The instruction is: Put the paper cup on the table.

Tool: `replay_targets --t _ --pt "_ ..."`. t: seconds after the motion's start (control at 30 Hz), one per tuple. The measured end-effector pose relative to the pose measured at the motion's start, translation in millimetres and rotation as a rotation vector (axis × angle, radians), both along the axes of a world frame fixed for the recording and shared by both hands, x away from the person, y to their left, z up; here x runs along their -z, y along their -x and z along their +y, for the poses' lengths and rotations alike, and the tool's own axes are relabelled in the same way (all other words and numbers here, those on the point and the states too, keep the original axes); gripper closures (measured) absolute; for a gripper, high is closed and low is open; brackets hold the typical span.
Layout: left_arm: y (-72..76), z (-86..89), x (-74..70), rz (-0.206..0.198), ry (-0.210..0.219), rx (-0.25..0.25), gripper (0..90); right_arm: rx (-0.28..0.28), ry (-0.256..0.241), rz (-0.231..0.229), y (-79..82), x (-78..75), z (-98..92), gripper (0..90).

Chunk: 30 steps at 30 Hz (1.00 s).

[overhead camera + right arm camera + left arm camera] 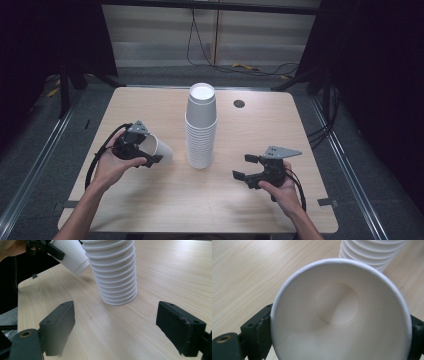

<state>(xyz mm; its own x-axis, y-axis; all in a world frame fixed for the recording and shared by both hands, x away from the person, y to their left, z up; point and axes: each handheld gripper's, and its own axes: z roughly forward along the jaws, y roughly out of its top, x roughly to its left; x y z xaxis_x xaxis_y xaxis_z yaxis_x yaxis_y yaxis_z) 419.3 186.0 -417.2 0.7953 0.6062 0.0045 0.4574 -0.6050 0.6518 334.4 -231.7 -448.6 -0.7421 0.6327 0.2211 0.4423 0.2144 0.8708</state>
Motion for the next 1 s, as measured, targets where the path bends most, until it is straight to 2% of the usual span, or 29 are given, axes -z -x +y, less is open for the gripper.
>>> replay_targets --t 0.2,0.23,0.5,0.6,0.63,0.73,0.87,1.0 --pt "-12.8 -5.2 1.7 0.025 -0.067 -0.016 8.1 -0.008 0.018 -0.012 -0.1 -0.9 4.5 15.7" --pt "-15.9 -6.3 2.9 0.027 -0.092 -0.017 8.0 -0.010 0.017 -0.010 -0.4 -0.9 4.5 15.4" --pt "-28.5 -17.1 10.7 0.055 -0.149 -0.019 7.6 0.008 0.034 -0.006 -1.0 0.6 2.9 14.9" --pt "-30.4 -22.0 12.7 0.038 -0.175 -0.020 7.6 0.003 0.034 -0.009 -0.4 0.9 3.6 14.8" --pt "-31.4 -23.4 13.2 0.049 -0.189 -0.015 7.5 0.000 0.034 -0.005 -0.5 0.9 3.9 14.8" --pt "-34.6 -25.6 13.1 0.051 -0.200 -0.021 7.1 -0.011 0.032 -0.004 -0.4 1.2 4.8 14.8" --pt "-39.2 -32.6 11.9 0.065 -0.237 -0.010 6.5 -0.010 0.032 -0.004 -0.9 1.4 4.9 14.8" --pt "-42.8 -36.1 13.2 0.059 -0.232 -0.013 5.5 -0.010 0.031 -0.008 -0.5 0.9 4.3 14.8"
